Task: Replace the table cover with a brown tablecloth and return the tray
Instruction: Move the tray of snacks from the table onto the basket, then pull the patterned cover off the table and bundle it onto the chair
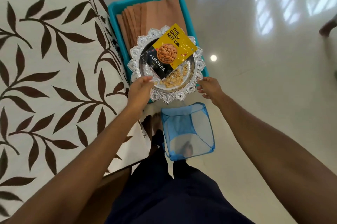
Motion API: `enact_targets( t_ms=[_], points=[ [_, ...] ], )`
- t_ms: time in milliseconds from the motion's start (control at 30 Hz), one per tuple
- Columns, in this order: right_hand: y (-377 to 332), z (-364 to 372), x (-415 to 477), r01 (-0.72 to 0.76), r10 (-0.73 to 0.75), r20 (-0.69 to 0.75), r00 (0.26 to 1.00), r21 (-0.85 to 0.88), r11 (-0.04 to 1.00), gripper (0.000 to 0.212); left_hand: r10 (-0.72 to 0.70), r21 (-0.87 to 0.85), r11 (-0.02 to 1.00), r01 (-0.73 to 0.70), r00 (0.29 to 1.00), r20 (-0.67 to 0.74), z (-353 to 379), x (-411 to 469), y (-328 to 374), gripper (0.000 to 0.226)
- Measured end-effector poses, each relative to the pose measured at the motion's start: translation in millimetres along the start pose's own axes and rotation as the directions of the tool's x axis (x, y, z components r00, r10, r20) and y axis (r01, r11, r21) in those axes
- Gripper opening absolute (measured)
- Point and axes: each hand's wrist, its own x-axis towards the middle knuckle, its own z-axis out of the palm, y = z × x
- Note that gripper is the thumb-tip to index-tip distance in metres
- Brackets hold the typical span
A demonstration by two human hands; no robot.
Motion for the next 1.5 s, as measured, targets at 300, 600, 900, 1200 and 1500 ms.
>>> enact_targets(
  t_ms=[300, 600, 900, 1200, 1500],
  points=[
    [45, 19, -67, 0.265, -0.265, 0.026, 0.964, -0.203, 0.943, 0.024, 0.238, 0.081, 0.971, -0.224, 0.936, -0.261, -74, -109, -65, 0.018],
    [66, 125, -185, 0.915, -0.843, 0.387, 0.374, -0.303, 0.267, 0.038, 0.428, 0.507, 0.848, -0.154, 0.763, -0.484, -138, -206, -187, 0.036],
    [92, 230, -246, 0.797, -0.646, 0.642, 0.412, -0.597, -0.085, 0.084, 0.327, 0.520, 0.853, 0.043, 0.734, -0.596, -239, -242, -233, 0.063],
    [71, 336, -273, 0.701, -0.710, 0.492, 0.504, -0.713, 0.003, 0.098, 0.353, 0.690, 0.715, 0.115, 0.792, -0.498, -442, -202, -279, 0.075],
    [50, 469, -335, 0.635, -0.657, 0.409, 0.633, -0.760, 0.138, 0.099, 0.111, 0.718, 0.638, 0.279, 0.889, -0.444, -589, -167, -343, 0.081]
  ],
)
